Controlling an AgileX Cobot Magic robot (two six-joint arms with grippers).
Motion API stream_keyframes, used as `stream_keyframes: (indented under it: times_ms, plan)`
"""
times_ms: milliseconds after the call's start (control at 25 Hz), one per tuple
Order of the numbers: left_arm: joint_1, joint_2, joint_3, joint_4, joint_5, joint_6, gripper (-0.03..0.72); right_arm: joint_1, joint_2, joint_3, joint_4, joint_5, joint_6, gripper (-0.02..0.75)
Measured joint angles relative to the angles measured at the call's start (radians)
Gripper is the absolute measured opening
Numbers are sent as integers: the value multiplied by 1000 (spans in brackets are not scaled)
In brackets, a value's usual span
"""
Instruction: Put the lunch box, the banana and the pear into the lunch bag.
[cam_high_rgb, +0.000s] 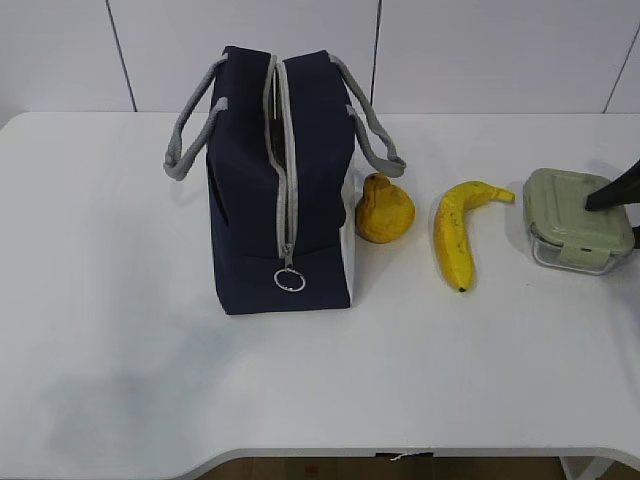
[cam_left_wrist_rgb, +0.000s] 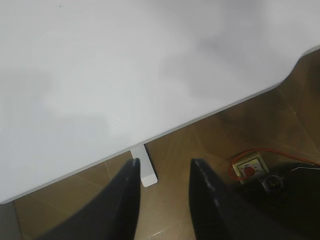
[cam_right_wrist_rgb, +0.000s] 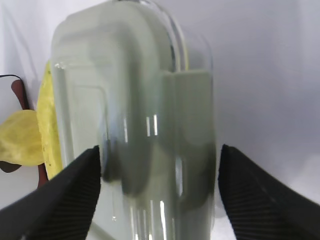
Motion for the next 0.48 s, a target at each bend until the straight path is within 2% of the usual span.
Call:
stream_keyframes:
  times_ms: [480]
  plan:
    - [0, 0, 0, 0, 0, 0, 258, 0, 31, -5, 47, 20, -10, 563]
